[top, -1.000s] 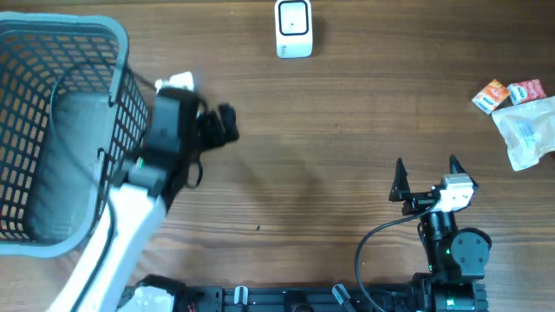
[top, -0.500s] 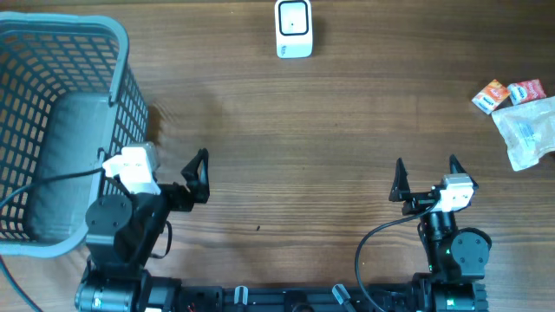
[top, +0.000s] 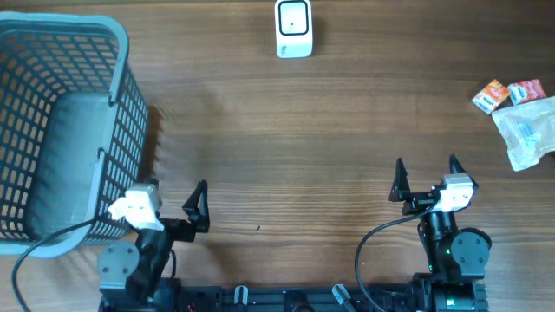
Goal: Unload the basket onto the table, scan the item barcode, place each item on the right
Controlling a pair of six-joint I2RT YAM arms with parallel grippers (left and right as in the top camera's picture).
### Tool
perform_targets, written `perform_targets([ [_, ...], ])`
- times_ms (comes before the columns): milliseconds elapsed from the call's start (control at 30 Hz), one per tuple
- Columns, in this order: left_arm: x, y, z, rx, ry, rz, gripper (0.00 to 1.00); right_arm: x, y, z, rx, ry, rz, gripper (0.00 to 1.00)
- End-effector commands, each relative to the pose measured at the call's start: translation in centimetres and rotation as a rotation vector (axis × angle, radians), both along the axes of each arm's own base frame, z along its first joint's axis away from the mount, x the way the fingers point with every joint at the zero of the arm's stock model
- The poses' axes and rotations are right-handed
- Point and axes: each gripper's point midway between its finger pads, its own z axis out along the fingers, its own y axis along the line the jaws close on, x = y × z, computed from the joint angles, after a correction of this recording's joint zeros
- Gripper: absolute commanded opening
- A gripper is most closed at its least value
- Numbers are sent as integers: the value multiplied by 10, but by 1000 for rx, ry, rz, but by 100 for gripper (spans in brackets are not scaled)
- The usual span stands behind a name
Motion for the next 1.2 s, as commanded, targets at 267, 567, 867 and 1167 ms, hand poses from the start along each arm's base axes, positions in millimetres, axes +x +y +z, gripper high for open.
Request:
perform_targets([
  [267,21,11,-30,9,-54,38,100,0,-2,1,5,-8,-12,100],
  [567,34,20,-35,12,-146,70,100,0,-2,1,5,-8,-12,100],
  [867,37,12,-23,141,-264,5,100,0,-2,1,5,-8,-12,100],
  [1167,38,24,-35,170,-214,67,100,0,-2,1,5,-8,-12,100],
])
